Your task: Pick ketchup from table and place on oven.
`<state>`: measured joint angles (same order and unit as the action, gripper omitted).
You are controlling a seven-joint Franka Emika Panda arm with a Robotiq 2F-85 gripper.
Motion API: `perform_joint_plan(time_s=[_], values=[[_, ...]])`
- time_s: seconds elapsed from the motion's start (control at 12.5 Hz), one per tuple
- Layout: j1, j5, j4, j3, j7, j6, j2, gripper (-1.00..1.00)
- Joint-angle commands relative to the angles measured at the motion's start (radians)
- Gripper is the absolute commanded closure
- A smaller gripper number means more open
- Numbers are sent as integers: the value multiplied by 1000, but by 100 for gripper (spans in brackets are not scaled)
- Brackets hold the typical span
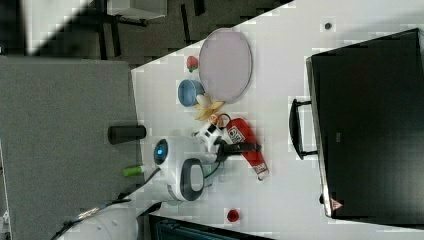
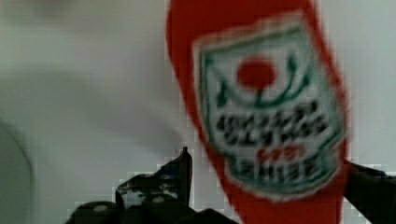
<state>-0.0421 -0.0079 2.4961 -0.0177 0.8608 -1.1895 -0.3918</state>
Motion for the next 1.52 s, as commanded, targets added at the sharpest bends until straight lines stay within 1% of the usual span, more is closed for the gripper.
perform_joint_plan(time_s=[0.08,0.16,0.32,0.48,0.56,0.72,0.96,1.12,1.28,1.52], values=[[-1,-2,-30,-29,36,-46,32,-43],[-1,-2,-30,-29,36,-50,37,-24],[0,-1,-32,-29,33,-45,66,-24],[1,2,-33,-28,27,0,143,-24],[2,2,-38,-27,27,52,203,-24],[3,2,-69,-26,27,221,336,-24],[3,3,-172,-22,27,532,504,-24],[3,8,-265,-10,26,730,573,-24],[4,32,-364,7,27,870,610,-24],[8,63,-524,63,27,1015,612,-24]])
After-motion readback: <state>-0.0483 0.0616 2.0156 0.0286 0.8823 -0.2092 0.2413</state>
